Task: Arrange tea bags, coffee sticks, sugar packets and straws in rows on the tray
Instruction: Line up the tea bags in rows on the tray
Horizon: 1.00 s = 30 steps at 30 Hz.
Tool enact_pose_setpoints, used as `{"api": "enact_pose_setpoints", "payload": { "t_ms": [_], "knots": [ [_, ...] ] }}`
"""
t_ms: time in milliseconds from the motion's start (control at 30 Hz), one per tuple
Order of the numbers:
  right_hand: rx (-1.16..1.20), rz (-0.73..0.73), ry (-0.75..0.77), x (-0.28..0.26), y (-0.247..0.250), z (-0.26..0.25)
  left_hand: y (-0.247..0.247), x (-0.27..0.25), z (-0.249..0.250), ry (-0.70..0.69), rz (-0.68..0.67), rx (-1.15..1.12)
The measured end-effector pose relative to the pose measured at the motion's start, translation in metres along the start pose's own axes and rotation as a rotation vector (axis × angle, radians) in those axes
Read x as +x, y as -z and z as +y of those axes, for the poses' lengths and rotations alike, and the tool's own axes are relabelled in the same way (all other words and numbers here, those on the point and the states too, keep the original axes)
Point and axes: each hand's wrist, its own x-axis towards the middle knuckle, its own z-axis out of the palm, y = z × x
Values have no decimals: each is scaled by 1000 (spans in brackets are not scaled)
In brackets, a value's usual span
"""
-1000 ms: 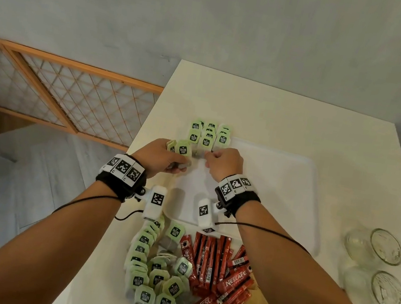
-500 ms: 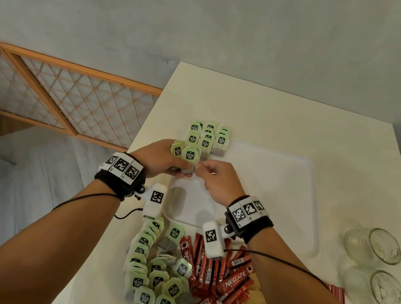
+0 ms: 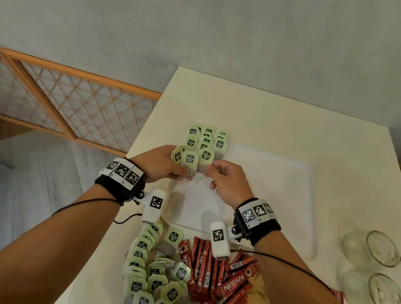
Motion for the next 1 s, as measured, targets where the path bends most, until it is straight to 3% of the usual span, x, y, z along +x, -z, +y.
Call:
{"api": "enact_pose_setpoints", "payload": {
  "t_ms": [167, 367, 567, 867, 1000],
  "knots": [
    [-118, 99, -79, 20, 23, 5, 8, 10, -6, 39, 106, 85],
    [-317, 68, -173, 42, 26, 10, -3, 22, -7, 59, 87, 161],
    [-408, 133, -198, 51, 22, 5, -9, 29, -2, 53, 83, 162],
    [-371, 196, -204, 42, 23, -2, -8, 22, 0, 39, 81, 160],
    [-300, 103, -97, 29, 18, -3, -6, 20, 1, 25, 130, 111]
  ]
}}
